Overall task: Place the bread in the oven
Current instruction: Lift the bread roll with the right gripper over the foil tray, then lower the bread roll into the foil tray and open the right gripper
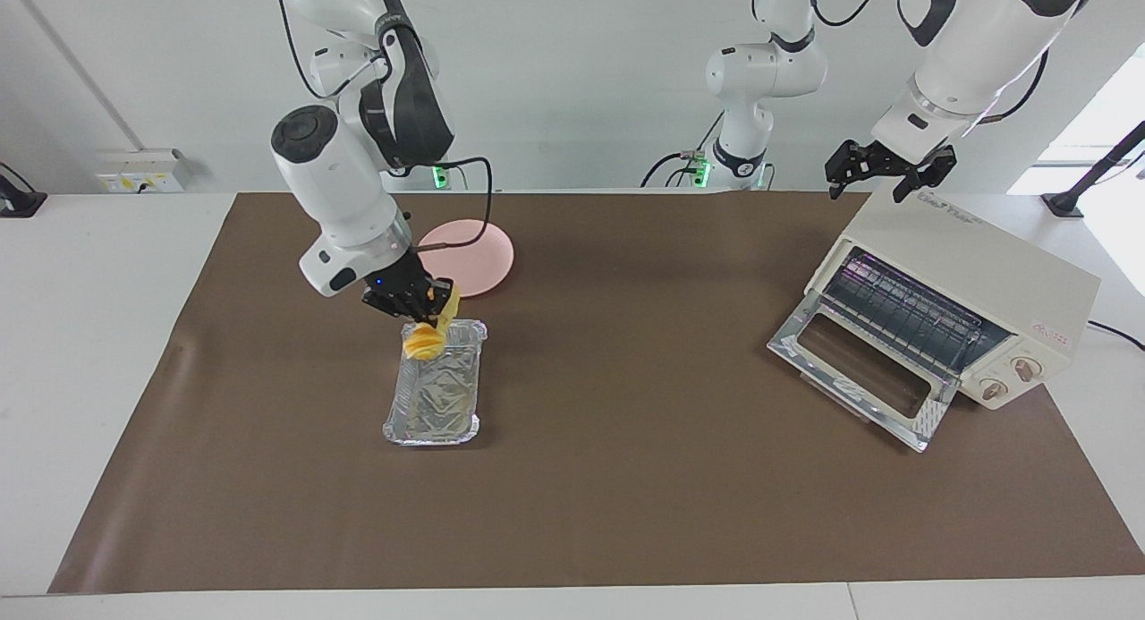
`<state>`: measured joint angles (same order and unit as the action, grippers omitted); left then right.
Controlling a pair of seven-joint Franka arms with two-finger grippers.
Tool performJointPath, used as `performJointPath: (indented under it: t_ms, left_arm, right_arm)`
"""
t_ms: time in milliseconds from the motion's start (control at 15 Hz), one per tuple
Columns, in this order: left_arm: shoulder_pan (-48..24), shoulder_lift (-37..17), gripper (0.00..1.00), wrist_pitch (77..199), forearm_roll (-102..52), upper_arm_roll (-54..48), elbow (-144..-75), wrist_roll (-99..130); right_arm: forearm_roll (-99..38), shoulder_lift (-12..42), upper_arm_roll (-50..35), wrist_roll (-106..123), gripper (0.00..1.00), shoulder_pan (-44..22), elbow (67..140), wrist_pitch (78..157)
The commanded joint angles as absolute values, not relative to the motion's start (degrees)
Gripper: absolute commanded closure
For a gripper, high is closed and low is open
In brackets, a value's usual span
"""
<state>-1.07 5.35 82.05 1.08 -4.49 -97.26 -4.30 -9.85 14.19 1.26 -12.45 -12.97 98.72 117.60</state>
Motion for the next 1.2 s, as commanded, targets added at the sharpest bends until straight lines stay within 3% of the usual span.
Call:
performJointPath:
  t_ms: [0,200,467,733,800,867,933,1133]
  left_arm:
    - [-0.88,6.24,0.0,81.12,0.7,-4.39,-97.38,-4.13]
    - [-0.88,6.24,0.0,81.12,0.7,-4.39,-97.38,-4.13]
    - [-0.88,6.24,0.0,81.04,0.7,-4.39,-97.38,-4.13]
    - [-0.88,6.24,0.0,81.12,0.7,-4.39,-97.38,-4.13]
    - [-0.88,6.24,0.0,81.12,0.7,-4.39,-97.38,-4.13]
    - [-0.88,6.24,0.0,81.12,0.7,-4.39,-97.38,-4.13]
    - [-0.88,6.24,0.0,81.12,0.7,-4.39,-97.38,-4.13]
    - [-0.88,6.24,0.0,81.12,0.7,-4.39,-97.38,-4.13]
  right_arm:
    - [-10.63,19.15,0.79,-9.06,1.0,-11.78,95.36,119.7]
    - [-10.46,20.65,0.79,-8.01,1.0,-12.39,98.69,121.55]
    - [-11.16,20.48,0.7,-6.59,1.0,-12.66,106.42,130.94]
    - [-11.16,20.65,0.7,-6.59,1.0,-12.74,108.19,133.24]
    - [-11.16,20.65,0.7,-6.59,0.76,-12.74,108.19,133.24]
    - [-11.16,20.74,0.7,-6.42,0.26,-12.57,107.76,133.24]
    - [-10.9,20.83,0.79,-6.24,0.0,-12.31,107.06,132.55]
    - [-10.72,20.57,0.79,-5.1,0.0,-10.64,101.63,127.03]
